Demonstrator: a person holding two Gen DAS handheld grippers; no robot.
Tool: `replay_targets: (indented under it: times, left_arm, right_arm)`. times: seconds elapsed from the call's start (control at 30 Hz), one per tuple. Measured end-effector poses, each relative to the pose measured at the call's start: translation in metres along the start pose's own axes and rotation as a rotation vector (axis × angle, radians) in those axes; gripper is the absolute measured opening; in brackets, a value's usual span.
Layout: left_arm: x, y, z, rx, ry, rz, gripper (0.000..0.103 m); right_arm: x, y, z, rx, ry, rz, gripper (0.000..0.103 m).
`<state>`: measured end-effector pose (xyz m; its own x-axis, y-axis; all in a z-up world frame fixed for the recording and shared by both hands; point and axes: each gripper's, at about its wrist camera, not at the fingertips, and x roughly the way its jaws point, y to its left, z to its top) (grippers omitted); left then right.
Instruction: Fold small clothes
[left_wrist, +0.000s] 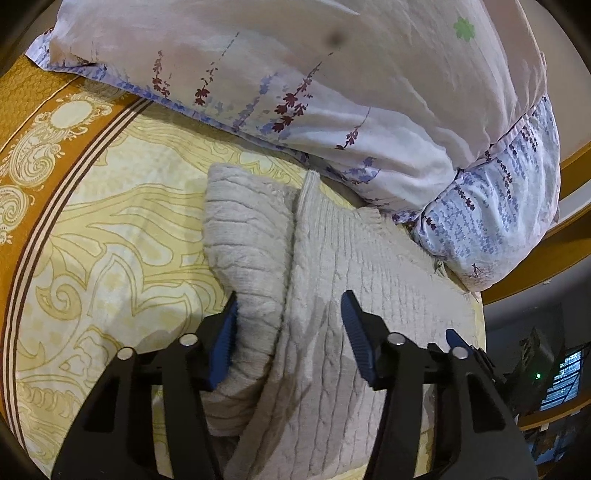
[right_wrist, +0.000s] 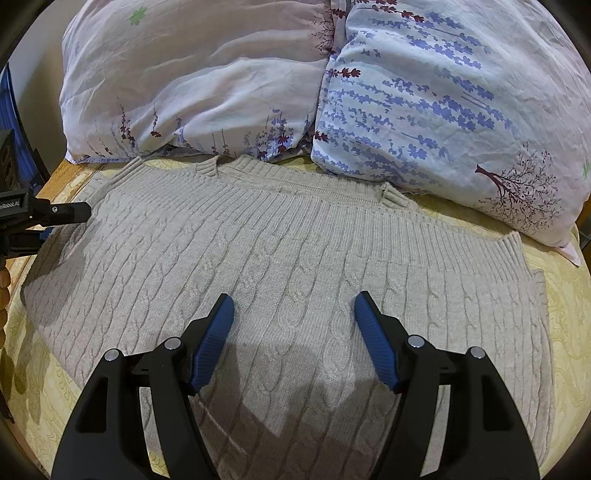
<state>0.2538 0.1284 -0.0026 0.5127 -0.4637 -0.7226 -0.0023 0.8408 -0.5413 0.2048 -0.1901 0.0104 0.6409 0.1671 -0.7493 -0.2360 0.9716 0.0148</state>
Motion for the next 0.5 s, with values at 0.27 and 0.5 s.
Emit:
replay_targets:
  times: [0.27,0.5]
  left_arm:
    - [-0.001,0.001,0.000,-0.079,0.023,-0.082,0.024]
    - [-0.016,-0.015,0.004,-0.107,0.001,-0.199,0.022]
  right_arm:
    - [0.000,0.000,-0.001,0.005,0.000,0.006,0.070]
    - [-0.001,0.000,-0.001,0.007,-0.001,0.011,0.070]
